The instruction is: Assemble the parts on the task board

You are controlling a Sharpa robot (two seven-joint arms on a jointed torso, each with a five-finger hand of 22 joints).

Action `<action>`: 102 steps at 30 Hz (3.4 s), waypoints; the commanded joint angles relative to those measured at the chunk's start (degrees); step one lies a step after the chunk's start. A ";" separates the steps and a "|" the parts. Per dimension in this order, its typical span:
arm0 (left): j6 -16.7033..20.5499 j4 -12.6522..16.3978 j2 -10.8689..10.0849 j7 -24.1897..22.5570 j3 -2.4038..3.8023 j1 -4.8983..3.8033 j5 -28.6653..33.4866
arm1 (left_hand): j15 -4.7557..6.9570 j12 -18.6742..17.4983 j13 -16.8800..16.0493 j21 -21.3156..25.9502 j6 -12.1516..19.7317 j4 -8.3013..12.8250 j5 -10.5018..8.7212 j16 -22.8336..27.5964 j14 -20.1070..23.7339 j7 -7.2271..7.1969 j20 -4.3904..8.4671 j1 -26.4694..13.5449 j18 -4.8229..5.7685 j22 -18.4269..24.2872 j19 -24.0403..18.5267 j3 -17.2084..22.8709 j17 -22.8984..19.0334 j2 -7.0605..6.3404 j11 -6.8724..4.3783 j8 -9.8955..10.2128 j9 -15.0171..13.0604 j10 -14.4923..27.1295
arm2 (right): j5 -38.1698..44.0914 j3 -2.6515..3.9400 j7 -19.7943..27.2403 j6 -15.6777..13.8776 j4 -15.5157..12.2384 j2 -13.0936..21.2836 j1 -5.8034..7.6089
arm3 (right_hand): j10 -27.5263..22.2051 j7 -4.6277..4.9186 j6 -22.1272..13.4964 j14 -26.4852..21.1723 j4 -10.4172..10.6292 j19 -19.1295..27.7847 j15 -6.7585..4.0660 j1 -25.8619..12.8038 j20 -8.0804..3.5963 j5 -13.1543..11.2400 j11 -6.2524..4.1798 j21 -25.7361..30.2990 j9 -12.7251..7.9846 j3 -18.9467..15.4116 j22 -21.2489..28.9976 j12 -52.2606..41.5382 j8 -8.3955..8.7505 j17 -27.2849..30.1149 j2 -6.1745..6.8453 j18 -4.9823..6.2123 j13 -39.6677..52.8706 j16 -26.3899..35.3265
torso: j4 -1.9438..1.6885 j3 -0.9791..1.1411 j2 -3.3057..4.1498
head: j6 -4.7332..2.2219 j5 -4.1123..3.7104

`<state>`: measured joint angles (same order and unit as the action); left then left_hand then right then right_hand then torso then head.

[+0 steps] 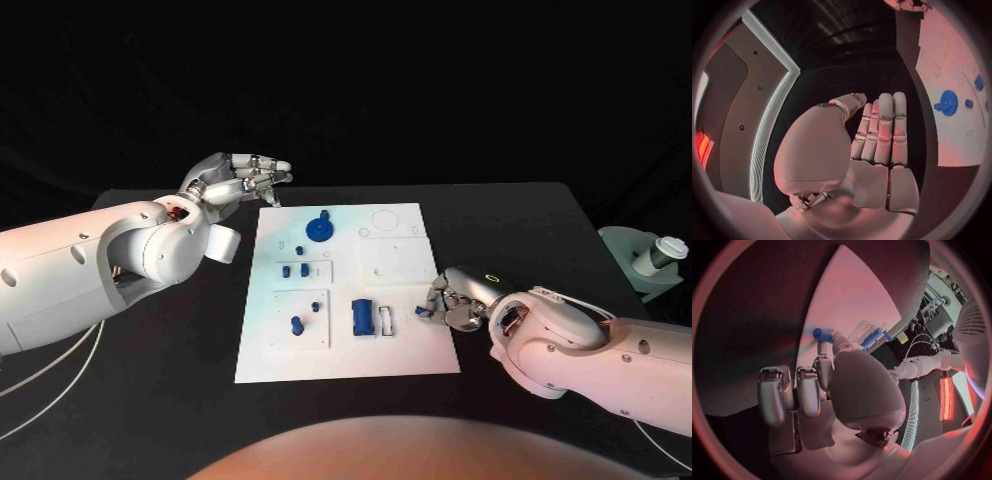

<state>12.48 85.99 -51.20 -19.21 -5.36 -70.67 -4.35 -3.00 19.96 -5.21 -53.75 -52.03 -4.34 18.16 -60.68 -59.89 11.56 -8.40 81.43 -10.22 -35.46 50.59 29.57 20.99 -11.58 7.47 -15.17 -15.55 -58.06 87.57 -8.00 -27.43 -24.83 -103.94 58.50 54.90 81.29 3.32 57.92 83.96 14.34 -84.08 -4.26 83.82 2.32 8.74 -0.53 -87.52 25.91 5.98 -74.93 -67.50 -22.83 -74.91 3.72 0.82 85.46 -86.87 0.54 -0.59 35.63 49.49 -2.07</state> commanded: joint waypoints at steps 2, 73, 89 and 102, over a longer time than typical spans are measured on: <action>-1.17 0.23 -0.04 0.05 0.05 -0.03 0.05 | -0.08 0.27 0.07 0.22 0.41 -0.21 0.05 -0.26 0.38 0.03 0.00 0.02 -0.36 0.06 0.19 -0.04 -0.06 0.51 0.10 -0.25 0.05 0.34 | 6.45 -0.57 -2.31 6.69 0.71 -0.19 -0.77 | -0.03 0.26 0.85 4.40 -0.57 -4.75 -0.10 3.55 -0.40 -0.23 -0.44 0.19 -0.75 3.80 -14.26 0.57 0.43 -6.79 -0.08 -0.21 -11.15 0.08 | 0.03 0.00 -0.04 | 0.16 0.05; -1.58 0.50 0.19 0.87 0.05 -0.04 -0.38 | 0.02 0.58 0.16 -0.10 0.60 0.55 0.28 -0.17 0.51 0.08 0.17 1.13 -0.39 -0.14 0.30 0.58 -0.24 0.85 0.11 -0.46 0.17 0.59 | -14.40 -0.48 -2.41 -1.66 0.35 -8.01 0.60 | 2.57 -0.41 1.18 4.80 -3.49 -5.51 -0.49 -18.97 -0.67 10.67 -0.80 -1.54 5.51 26.02 -14.78 -2.17 -3.32 -8.75 7.64 -0.60 -7.93 -0.54 | 0.02 0.08 0.06 | 0.51 0.68; -1.76 0.57 0.08 1.04 0.05 -0.05 -0.40 | 0.02 0.61 0.17 -0.17 0.61 0.61 0.27 -0.15 0.53 0.11 0.18 1.19 -0.38 -0.19 0.29 0.64 -0.27 0.87 0.12 -0.48 0.19 0.62 | -12.40 -0.48 -3.10 -2.19 1.11 -8.61 0.58 | 2.73 -0.45 1.73 4.82 -0.50 -5.55 -0.50 -22.20 -0.71 5.25 -0.80 -1.63 5.45 23.43 -14.80 -2.51 -3.23 -8.85 6.73 -0.62 -7.39 -0.57 | 0.07 0.06 -0.01 | 0.51 0.73; -1.92 0.61 0.00 1.31 0.05 -0.06 -0.53 | 0.02 0.61 0.17 -0.17 0.61 0.61 0.27 -0.15 0.53 0.11 0.18 1.19 -0.38 -0.19 0.29 0.64 -0.27 0.87 0.12 -0.48 0.19 0.62 | -11.21 -0.47 -3.64 -0.61 1.14 -8.67 0.58 | 2.66 -0.39 1.82 4.80 1.35 -5.38 -0.46 -23.60 -0.66 2.84 -0.74 -1.26 5.37 21.74 -14.69 -2.26 -3.12 -8.77 7.28 -0.53 -7.36 -0.52 | 0.04 0.08 0.00 | 0.51 0.65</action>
<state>11.56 86.44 -51.25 -17.86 -5.36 -70.68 -4.64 -3.00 20.40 -5.13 -53.75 -51.83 -3.95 18.16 -60.68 -59.89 11.76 -8.40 82.12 -10.22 -35.59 50.59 29.96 20.77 -10.90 7.68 -15.41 -15.42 -57.85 75.09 -8.45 -30.50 -27.07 -102.69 49.88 55.55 83.74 2.55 59.67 84.02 15.44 -84.10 -4.32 60.84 1.96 11.84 -1.33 -88.84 31.25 27.84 -74.92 -69.75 -26.02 -74.93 10.93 0.82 74.92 -87.09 0.58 -0.52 35.62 50.01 -1.43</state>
